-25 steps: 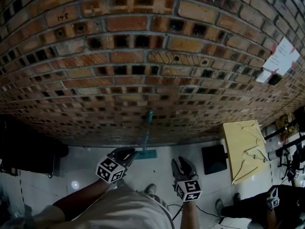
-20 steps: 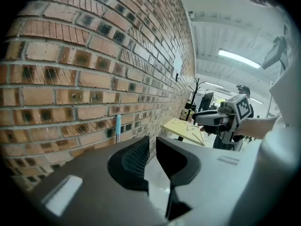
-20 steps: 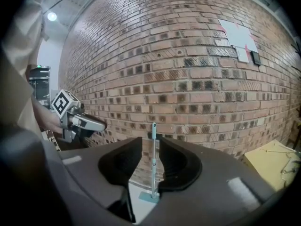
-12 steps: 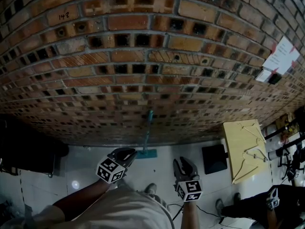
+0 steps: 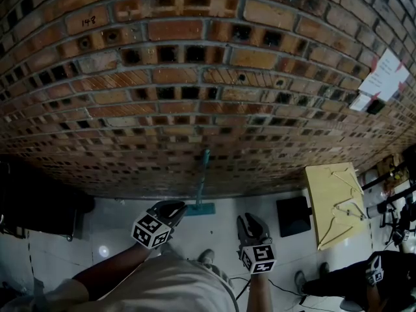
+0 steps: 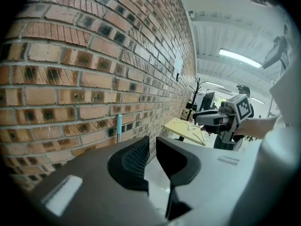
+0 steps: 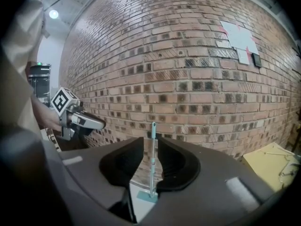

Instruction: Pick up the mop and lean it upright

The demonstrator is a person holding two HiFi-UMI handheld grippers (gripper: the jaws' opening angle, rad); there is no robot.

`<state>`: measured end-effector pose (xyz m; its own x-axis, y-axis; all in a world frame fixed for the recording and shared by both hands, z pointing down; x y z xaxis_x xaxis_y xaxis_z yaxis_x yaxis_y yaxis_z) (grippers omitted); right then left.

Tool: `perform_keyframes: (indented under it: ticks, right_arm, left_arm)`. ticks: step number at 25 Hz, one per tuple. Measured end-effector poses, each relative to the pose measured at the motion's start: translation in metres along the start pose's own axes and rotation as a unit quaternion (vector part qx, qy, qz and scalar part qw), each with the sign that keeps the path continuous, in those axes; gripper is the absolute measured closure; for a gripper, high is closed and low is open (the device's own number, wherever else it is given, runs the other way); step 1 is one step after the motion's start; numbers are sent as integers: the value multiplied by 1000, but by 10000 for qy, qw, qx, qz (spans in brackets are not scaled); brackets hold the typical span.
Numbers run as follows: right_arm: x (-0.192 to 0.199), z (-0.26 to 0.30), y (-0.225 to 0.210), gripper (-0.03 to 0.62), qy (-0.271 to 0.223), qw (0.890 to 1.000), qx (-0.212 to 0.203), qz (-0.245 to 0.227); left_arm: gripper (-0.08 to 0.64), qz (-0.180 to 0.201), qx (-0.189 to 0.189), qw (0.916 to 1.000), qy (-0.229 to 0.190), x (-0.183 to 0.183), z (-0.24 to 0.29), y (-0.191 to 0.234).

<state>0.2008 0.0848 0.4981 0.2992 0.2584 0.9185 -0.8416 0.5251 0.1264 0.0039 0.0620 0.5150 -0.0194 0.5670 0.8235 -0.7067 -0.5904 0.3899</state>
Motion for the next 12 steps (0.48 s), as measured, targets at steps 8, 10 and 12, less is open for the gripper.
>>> perform_keyframes:
  ticks: [8, 10, 12]
  right_arm:
    - [2, -2, -2, 500, 11, 10000, 2, 1]
    - [3, -3, -3, 500, 37, 10000, -5, 5]
    - [4, -3, -3, 500, 92, 10000, -26, 11]
  left_arm:
    - [494, -1, 44, 10000, 38, 2, 4, -4]
    - [494, -3, 46, 10000, 43, 2, 5, -4]
    - [494, -1, 46, 10000, 52, 2, 7, -5]
Point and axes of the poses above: the fingertips, and each gripper's own axes: z forward along the fingers, y to its left, x out of its underside, the point moved 1 cm from there along -z, backward along the fingers, and after that the axes turned 11 degrees about -z, right-handed, at the moved point
